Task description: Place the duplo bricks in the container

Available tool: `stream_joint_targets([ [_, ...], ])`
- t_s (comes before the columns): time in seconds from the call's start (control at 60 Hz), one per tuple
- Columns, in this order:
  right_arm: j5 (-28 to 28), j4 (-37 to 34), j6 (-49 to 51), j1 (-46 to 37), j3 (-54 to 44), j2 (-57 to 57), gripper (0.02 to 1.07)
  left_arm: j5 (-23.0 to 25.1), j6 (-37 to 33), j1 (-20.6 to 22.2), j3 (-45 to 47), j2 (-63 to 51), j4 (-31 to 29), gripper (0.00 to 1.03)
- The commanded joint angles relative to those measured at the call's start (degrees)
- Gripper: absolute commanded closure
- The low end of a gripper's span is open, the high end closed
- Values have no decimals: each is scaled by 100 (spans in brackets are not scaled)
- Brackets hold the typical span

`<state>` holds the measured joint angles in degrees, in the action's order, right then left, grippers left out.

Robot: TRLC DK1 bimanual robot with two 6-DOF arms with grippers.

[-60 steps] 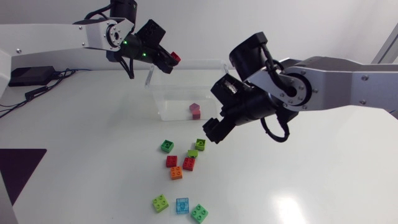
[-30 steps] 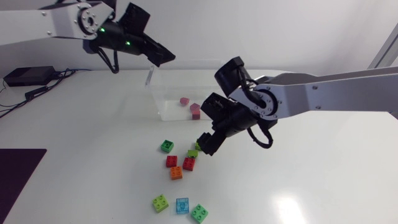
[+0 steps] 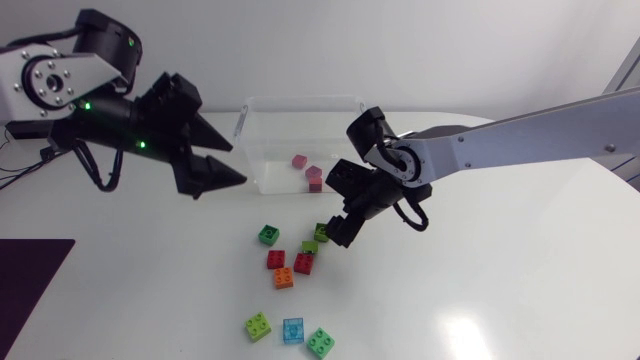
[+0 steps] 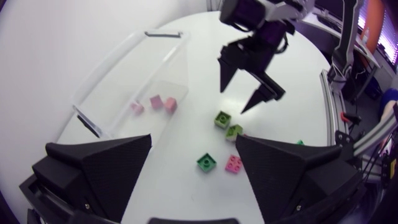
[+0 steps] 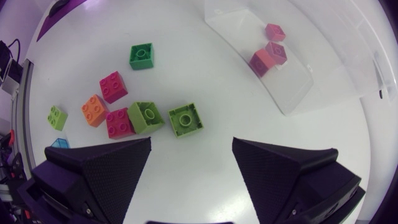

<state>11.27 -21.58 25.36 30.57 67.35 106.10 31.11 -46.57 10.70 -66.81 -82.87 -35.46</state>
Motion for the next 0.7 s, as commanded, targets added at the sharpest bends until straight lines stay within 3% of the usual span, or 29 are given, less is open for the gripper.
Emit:
stream_joint_targets([
  [0.0, 69, 14, 320, -33, 173, 226, 12, 70, -617, -42, 370, 201, -145, 8],
  [0.683, 165, -557, 1014, -24, 1026, 1114, 12, -97, -1636, 205, 924, -581, -163, 8],
])
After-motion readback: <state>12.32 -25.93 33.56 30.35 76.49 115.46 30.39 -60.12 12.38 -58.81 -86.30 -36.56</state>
